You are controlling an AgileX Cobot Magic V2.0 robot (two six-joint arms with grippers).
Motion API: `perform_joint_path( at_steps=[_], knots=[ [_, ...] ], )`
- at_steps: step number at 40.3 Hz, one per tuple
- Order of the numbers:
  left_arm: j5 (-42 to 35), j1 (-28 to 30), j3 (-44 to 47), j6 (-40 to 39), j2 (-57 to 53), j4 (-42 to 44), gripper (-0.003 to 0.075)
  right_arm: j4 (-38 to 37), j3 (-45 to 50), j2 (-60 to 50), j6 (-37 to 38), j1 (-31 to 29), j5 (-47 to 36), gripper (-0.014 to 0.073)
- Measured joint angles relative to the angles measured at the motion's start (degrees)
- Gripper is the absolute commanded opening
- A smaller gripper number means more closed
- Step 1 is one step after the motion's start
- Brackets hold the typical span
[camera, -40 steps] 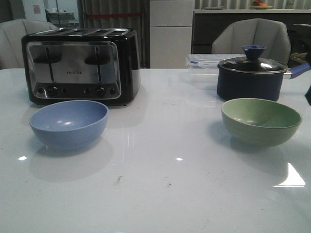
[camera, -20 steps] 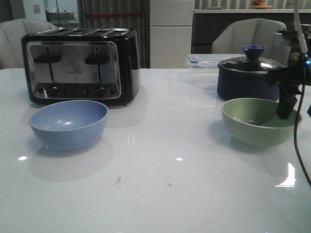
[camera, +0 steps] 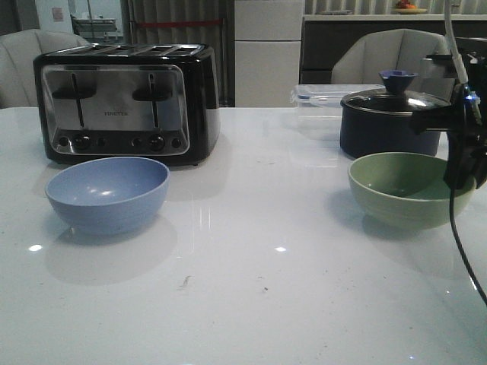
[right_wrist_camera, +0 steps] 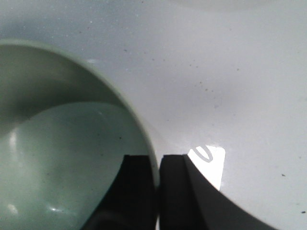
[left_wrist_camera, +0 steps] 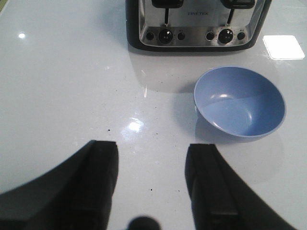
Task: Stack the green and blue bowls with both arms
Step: 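Grasp the rim of the pale green bowl with the right gripper, then slide the green bowl toward the blue bowl, release, withdraw right gripper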
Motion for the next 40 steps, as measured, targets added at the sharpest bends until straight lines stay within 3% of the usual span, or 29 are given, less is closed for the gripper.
perform_joint_path(
  at_steps=[6, 12, 25, 28, 34, 40],
  knots=[
    [0.0, 0.0, 0.0, 0.0, 0.0, 0.0, 0.0383, -0.36, 0.0, -3.85, 0.0, 3.36, 1.84, 0.0052],
    [-0.01, 0.0, 0.0, 0.0, 0.0, 0.0, 0.0383, -0.12, 0.0, -6.43, 0.0, 11.13, 2.69, 0.0052],
    [-0.13, 0.0, 0.0, 0.0, 0.0, 0.0, 0.0383, 2.61, 0.0, -1.14, 0.0, 26.57, -0.24, 0.0061],
    [-0.12, 0.0, 0.0, 0.0, 0.0, 0.0, 0.0383, 3.07, 0.0, 0.74, 0.0, 27.39, -1.45, 0.012],
    [-0.12, 0.0, 0.0, 0.0, 0.0, 0.0, 0.0383, 3.87, 0.0, 1.8, 0.0, 27.53, -2.7, 0.0382],
    [-0.23, 0.0, 0.0, 0.0, 0.0, 0.0, 0.0384, 2.21, 0.15, 0.21, 0.0, 27.53, -3.27, 0.0393]
  ],
)
